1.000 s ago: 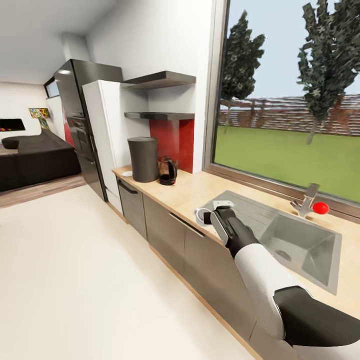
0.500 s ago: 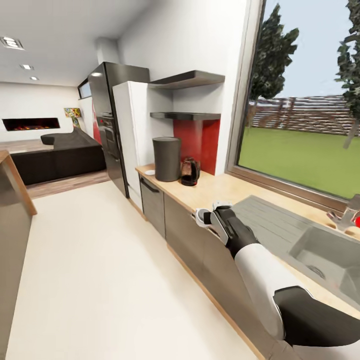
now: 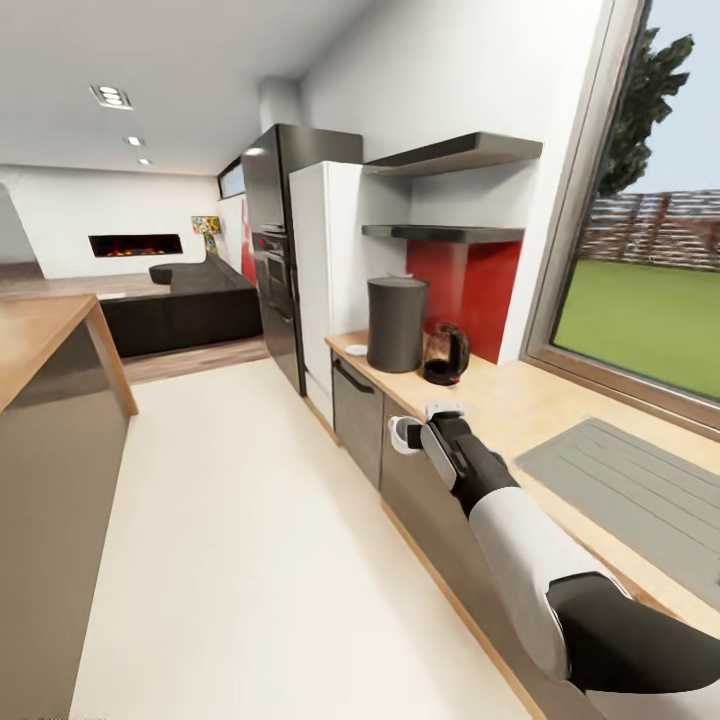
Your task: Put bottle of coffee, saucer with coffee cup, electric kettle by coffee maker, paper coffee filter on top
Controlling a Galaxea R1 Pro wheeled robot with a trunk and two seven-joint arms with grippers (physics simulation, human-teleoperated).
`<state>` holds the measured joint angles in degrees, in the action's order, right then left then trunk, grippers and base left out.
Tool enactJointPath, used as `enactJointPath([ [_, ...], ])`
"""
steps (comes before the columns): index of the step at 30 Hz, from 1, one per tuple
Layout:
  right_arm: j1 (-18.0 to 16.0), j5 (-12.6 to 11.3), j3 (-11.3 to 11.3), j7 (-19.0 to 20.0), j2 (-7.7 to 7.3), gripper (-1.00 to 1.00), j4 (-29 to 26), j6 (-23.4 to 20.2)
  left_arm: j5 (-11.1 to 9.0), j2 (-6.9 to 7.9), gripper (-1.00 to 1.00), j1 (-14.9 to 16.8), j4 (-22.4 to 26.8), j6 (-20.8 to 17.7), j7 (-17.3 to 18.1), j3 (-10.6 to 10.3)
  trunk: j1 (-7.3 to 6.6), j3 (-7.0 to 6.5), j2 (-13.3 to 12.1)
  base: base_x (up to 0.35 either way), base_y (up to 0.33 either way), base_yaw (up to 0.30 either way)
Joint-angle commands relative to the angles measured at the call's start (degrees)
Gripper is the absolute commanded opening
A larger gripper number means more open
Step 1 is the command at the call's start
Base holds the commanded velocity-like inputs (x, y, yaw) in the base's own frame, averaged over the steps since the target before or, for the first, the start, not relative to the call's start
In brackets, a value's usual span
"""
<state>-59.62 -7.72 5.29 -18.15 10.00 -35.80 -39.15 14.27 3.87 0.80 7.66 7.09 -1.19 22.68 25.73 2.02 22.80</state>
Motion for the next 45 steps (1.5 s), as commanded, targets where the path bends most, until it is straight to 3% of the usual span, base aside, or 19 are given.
enactJointPath([
  [1,-0.1,-0.6,0.1,-0.5,0.00,-1.00,-0.1,-0.1,0.6,0.00,1.00,0.1,-0.1,0.3,-0.1,0.3,0.06,0.13,0.1,0.272,0.216,0.278],
  [22,-0.1,-0.6,0.1,-0.5,0.00,-1.00,-0.1,-0.1,0.6,-0.07,1.00,0.1,-0.1,0.3,-0.1,0.3,0.06,0.13,0.1,0.302,0.117,0.271],
  [45,0.0,-0.6,0.1,-0.5,0.00,-1.00,0.0,-0.1,0.5,-0.07,1.00,0.1,-0.1,0.3,-0.1,0.4,0.06,0.13,0.1,0.321,0.073,0.017],
])
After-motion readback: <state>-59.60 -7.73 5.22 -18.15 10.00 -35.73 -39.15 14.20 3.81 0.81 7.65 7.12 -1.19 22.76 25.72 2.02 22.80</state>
